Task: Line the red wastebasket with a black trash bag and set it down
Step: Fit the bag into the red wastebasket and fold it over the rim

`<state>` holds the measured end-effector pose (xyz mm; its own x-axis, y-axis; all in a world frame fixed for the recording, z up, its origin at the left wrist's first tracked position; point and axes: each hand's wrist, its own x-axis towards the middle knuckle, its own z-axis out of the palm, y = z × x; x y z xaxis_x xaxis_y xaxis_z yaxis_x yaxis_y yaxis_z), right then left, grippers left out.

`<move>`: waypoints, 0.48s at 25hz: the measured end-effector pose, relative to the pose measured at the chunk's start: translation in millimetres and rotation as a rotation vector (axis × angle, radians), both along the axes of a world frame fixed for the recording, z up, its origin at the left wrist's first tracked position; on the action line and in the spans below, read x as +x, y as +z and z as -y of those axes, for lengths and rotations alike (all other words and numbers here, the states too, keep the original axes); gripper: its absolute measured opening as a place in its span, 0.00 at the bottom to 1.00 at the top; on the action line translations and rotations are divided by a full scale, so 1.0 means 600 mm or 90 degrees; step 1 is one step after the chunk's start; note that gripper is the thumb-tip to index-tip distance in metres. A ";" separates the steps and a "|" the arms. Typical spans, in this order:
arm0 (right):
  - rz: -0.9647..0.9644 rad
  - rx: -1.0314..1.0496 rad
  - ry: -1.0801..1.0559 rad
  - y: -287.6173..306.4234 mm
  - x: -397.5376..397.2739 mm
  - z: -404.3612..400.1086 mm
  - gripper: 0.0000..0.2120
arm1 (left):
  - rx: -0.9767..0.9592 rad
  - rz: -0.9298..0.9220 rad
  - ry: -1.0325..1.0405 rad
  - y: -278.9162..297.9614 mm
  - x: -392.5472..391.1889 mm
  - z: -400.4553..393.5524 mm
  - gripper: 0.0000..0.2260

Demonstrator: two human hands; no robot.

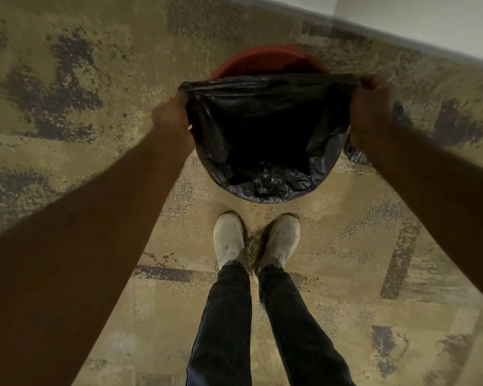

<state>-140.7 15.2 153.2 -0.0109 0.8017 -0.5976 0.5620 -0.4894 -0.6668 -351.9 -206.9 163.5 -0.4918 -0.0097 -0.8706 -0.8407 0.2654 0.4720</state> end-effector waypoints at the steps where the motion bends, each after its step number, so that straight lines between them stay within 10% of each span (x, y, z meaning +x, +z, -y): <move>1: -0.010 -0.004 0.006 0.001 -0.007 -0.003 0.08 | -0.002 -0.007 -0.004 -0.002 -0.005 -0.010 0.15; 12: -0.035 -0.055 0.023 -0.010 -0.050 -0.024 0.17 | -0.049 -0.008 -0.033 -0.019 -0.023 -0.073 0.19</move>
